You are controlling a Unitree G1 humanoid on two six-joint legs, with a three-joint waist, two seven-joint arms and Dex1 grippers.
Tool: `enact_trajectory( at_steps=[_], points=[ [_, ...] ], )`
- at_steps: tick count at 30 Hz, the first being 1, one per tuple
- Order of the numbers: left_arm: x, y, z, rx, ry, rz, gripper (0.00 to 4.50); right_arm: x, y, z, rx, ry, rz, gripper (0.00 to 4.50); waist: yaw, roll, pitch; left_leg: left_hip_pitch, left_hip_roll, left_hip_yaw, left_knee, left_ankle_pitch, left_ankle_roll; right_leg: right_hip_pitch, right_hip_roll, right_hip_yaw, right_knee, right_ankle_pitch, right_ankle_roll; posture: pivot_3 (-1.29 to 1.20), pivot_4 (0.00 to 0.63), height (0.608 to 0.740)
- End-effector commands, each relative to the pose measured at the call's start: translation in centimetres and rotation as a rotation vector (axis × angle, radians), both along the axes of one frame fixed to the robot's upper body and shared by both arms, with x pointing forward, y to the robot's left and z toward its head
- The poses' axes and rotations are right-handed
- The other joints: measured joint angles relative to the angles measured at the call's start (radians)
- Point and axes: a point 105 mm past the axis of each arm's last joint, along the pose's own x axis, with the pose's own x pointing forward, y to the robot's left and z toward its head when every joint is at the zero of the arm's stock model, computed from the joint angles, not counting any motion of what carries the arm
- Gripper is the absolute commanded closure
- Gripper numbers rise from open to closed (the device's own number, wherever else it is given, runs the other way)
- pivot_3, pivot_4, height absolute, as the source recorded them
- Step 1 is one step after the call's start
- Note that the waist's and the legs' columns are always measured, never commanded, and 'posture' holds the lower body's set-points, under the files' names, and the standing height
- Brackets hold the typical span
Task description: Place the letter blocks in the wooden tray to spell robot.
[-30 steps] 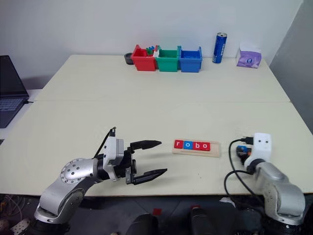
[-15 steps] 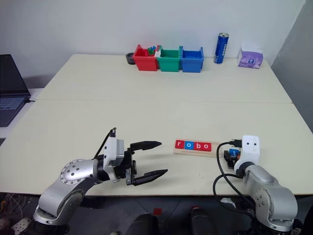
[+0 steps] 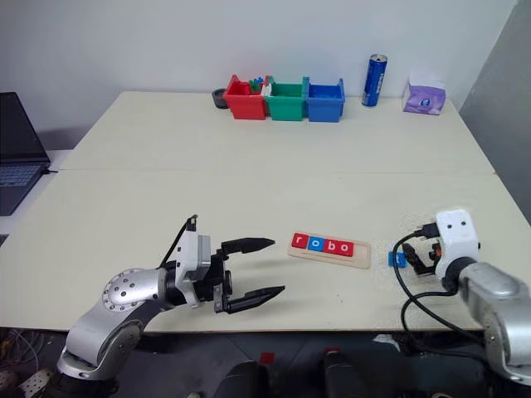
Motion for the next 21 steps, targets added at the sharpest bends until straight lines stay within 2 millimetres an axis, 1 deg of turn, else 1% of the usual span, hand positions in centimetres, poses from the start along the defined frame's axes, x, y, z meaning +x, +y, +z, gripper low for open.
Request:
enact_trajectory(
  at_steps=[1,2,4,5,8,11,15,20,21],
  points=[
    [-0.2,-0.1,0.7,-0.012,-0.042,-0.014,0.00,-0.8,2.3,-0.4,0.014,0.006,0.396,0.03,0.000,-0.001,0.001,0.000,0.000,0.000,0.000,0.000,0.000,0.000,0.000,0.000,0.000,0.000,0.000,0.00,0.150,0.740],
    [-0.3,-0.2,0.7,-0.011,-0.042,-0.019,0.00,-0.9,2.1,-0.9,-0.012,0.012,0.477,0.03,0.000,-0.001,0.001,0.000,0.000,0.000,0.000,0.000,0.000,0.000,0.000,-0.001,-0.001,0.000,0.000,0.00,0.150,0.740],
    [-0.3,-0.2,0.7,-0.010,-0.042,-0.026,0.00,-0.9,1.2,-2.1,-0.046,0.041,0.577,0.03,0.000,-0.002,0.001,0.000,0.000,0.001,0.001,0.000,0.000,0.001,0.000,0.000,-0.001,0.000,0.000,0.00,0.150,0.740],
    [-0.2,-0.2,0.7,-0.010,-0.042,-0.028,0.00,-0.6,0.8,-2.5,-0.057,0.044,0.600,0.03,0.000,-0.002,0.001,0.000,0.000,0.001,0.001,0.000,0.000,0.001,0.000,0.000,-0.001,0.000,0.001,0.00,0.150,0.740],
    [-0.2,-0.1,0.8,-0.007,-0.046,-0.029,0.00,1.1,-0.9,-3.3,-0.125,0.043,0.643,0.03,-0.003,-0.003,0.002,0.001,0.000,0.002,0.002,0.000,0.000,0.001,0.000,0.001,0.000,0.001,0.001,0.00,0.150,0.740],
    [-0.3,0.0,0.8,-0.004,-0.048,-0.029,0.00,2.2,-1.7,-3.6,-0.136,0.042,0.658,0.03,-0.002,-0.002,0.002,0.002,0.000,0.002,0.002,0.000,0.000,0.001,0.000,0.001,0.001,0.001,0.001,0.00,0.150,0.740],
    [-0.3,0.1,0.8,0.000,-0.048,-0.024,0.00,2.6,-2.0,-4.3,-0.135,0.074,0.688,0.03,0.001,-0.002,0.002,0.001,0.000,0.000,0.001,0.000,0.000,0.001,0.000,0.000,0.001,0.000,0.000,0.00,0.150,0.740],
    [-0.3,0.3,0.8,0.004,-0.048,-0.017,0.00,1.7,-1.7,-5.2,-0.096,0.147,0.744,0.03,0.002,-0.002,0.002,0.002,0.000,0.000,0.002,0.000,0.000,0.002,0.000,0.001,0.001,0.000,0.000,0.00,0.150,0.740],
    [-0.4,0.3,0.8,0.005,-0.048,-0.017,0.00,1.6,-1.7,-5.2,-0.090,0.154,0.748,0.40,0.002,-0.002,0.002,0.002,0.000,0.000,0.002,0.000,0.000,0.002,0.000,0.001,0.001,0.000,0.000,0.00,0.150,0.740]
  ],
)
